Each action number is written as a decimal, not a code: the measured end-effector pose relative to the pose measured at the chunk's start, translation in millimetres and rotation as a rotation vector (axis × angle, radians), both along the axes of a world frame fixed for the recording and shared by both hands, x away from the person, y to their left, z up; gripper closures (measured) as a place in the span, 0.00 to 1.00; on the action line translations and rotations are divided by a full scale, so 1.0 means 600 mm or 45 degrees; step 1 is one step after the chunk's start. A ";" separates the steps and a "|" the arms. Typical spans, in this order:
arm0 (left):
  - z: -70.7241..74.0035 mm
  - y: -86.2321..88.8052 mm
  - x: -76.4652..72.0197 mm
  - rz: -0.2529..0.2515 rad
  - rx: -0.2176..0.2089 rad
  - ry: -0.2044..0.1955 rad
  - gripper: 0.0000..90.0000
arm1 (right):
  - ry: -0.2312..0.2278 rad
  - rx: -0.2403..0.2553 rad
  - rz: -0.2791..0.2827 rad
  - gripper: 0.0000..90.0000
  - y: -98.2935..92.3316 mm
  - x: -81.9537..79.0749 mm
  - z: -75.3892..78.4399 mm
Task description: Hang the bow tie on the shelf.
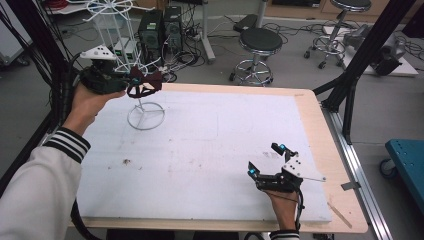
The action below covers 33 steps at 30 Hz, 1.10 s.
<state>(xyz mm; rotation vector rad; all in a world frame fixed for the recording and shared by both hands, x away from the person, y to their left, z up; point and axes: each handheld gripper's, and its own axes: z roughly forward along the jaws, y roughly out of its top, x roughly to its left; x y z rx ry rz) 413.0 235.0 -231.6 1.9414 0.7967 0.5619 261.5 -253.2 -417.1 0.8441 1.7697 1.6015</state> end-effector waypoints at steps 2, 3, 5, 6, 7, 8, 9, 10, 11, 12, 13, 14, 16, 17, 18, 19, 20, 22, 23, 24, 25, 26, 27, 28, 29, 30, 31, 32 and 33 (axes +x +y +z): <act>-0.002 -0.001 0.005 0.012 0.004 0.006 0.93 | -0.004 0.010 -0.004 0.01 -0.001 0.000 -0.005; -0.003 -0.001 0.007 0.014 0.004 0.009 0.93 | -0.013 0.006 -0.009 0.01 -0.002 0.001 -0.007; -0.006 -0.002 0.012 0.034 0.021 0.015 0.93 | -0.018 0.008 -0.011 0.01 -0.001 0.001 -0.011; -0.007 -0.002 0.013 0.039 0.023 0.021 0.93 | -0.016 0.003 -0.011 0.01 0.000 0.001 -0.013; -0.008 -0.003 0.015 0.049 0.030 0.024 0.93 | -0.011 -0.002 -0.013 0.01 0.001 0.001 -0.015; -0.009 -0.003 0.016 0.053 0.037 0.025 0.93 | -0.020 -0.011 -0.015 0.01 0.001 0.002 -0.017; -0.010 -0.003 0.017 0.061 0.032 0.027 0.93 | -0.022 -0.011 -0.012 0.01 0.002 0.002 -0.018; -0.010 -0.003 0.018 0.059 0.028 0.026 0.93 | -0.026 -0.010 -0.011 0.01 0.003 0.002 -0.021; -0.010 -0.003 0.018 0.062 0.030 0.024 0.93 | -0.023 -0.004 -0.009 0.01 0.004 0.002 -0.023; -0.010 -0.003 0.019 0.064 0.032 0.025 0.93 | -0.020 -0.003 -0.008 0.01 0.004 0.002 -0.025; -0.010 -0.004 0.019 0.064 0.036 0.026 0.93 | -0.027 -0.004 -0.012 0.01 0.003 0.003 -0.028; -0.011 -0.004 0.019 0.068 0.038 0.028 0.93 | -0.026 0.001 -0.015 0.01 0.003 0.003 -0.030; -0.011 -0.005 0.019 0.073 0.040 0.031 0.93 | -0.016 0.011 -0.018 0.01 0.003 0.003 -0.034; -0.011 -0.006 0.019 0.076 0.039 0.035 0.93 | -0.015 0.011 -0.014 0.01 0.003 0.004 -0.036; -0.011 -0.006 0.019 0.074 0.042 0.032 0.93 | -0.013 0.014 -0.017 0.01 0.003 0.003 -0.038; -0.011 -0.007 0.020 0.079 0.036 0.032 0.93 | -0.015 0.008 -0.015 0.01 0.004 0.004 -0.040; -0.011 -0.008 0.019 0.081 0.042 0.032 0.93 | -0.004 0.007 -0.014 0.01 0.005 0.003 -0.041; -0.011 -0.008 0.019 0.072 0.043 0.031 0.93 | 0.011 -0.003 -0.009 0.01 0.005 0.005 -0.045; -0.011 -0.008 0.019 0.071 0.042 0.034 0.93 | 0.015 -0.010 -0.007 0.01 0.006 0.006 -0.047; -0.011 -0.009 0.018 0.071 0.037 0.039 0.93 | 0.017 -0.013 -0.009 0.01 0.007 0.006 -0.047; -0.010 -0.009 0.018 0.078 0.043 0.041 0.93 | 0.001 -0.016 -0.013 0.01 0.007 0.006 -0.047; -0.010 -0.010 0.017 0.081 0.044 0.042 0.93 | 0.001 -0.010 -0.012 0.01 0.007 0.005 -0.047; -0.010 -0.010 0.017 0.082 0.049 0.044 0.93 | 0.005 -0.009 -0.007 0.01 0.007 0.006 -0.047; -0.011 -0.010 0.017 0.084 0.049 0.048 0.93 | 0.013 -0.009 -0.010 0.01 0.007 0.006 -0.047; -0.011 -0.010 0.018 0.092 0.047 0.052 0.92 | 0.012 -0.011 -0.008 0.01 0.007 0.006 -0.048; -0.011 -0.009 0.018 0.094 0.042 0.055 0.92 | 0.009 -0.013 -0.007 0.01 0.007 0.006 -0.048; -0.011 -0.008 0.018 0.102 0.032 0.057 0.91 | 0.016 -0.011 -0.006 0.01 0.007 0.005 -0.048; -0.010 -0.007 0.019 0.105 0.020 0.056 0.89 | 0.015 -0.012 -0.006 0.01 0.008 0.006 -0.048; -0.010 -0.007 0.019 0.112 0.005 0.061 0.87 | 0.016 -0.013 -0.008 0.01 0.008 0.006 -0.049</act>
